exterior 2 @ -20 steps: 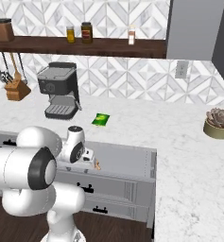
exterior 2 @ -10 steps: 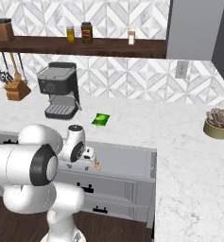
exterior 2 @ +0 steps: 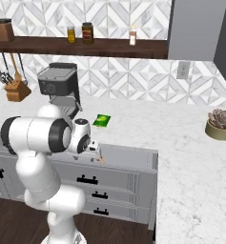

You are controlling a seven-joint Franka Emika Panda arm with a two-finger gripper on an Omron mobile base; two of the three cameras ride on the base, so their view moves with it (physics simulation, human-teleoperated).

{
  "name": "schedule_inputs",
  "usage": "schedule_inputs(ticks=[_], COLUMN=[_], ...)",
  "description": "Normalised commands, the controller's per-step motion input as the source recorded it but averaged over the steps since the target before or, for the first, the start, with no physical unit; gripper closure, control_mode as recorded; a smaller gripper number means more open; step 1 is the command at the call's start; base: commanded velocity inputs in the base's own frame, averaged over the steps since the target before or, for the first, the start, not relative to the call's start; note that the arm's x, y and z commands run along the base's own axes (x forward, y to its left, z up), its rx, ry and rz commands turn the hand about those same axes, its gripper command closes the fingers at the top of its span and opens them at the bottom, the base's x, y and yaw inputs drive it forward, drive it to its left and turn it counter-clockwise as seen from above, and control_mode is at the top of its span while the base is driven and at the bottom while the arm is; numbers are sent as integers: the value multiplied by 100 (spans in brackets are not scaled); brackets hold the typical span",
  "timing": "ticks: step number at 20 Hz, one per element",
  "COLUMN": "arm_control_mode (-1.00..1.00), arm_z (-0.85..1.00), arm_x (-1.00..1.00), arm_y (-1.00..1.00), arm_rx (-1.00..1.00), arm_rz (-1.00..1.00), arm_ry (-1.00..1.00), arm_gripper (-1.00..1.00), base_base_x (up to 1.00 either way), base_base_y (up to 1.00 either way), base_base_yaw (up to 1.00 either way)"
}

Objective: Pick the rolling pin from the drawer and place it on the counter.

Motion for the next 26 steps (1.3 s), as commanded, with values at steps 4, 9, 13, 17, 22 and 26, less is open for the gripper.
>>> schedule_inputs(ticks=[4,9,13,17,22,26], arm_control_mode=[-100,-100,-100,-100,-100,-100], arm_z=[-71,-100,-100,-100,-100,-96], arm_x=[-28,-96,-100,-100,-100,-100], arm_y=[0,0,0,0,0,-4], arm_rx=[0,-4,-6,-2,0,0], arm_rz=[0,2,5,5,3,0], arm_ry=[0,-2,-1,-1,0,0], arm_gripper=[-100,-100,-100,-100,-100,-100], base_base_x=[0,0,0,0,0,0], base_base_y=[0,0,0,0,0,0], base_base_yaw=[0,0,0,0,0,0])
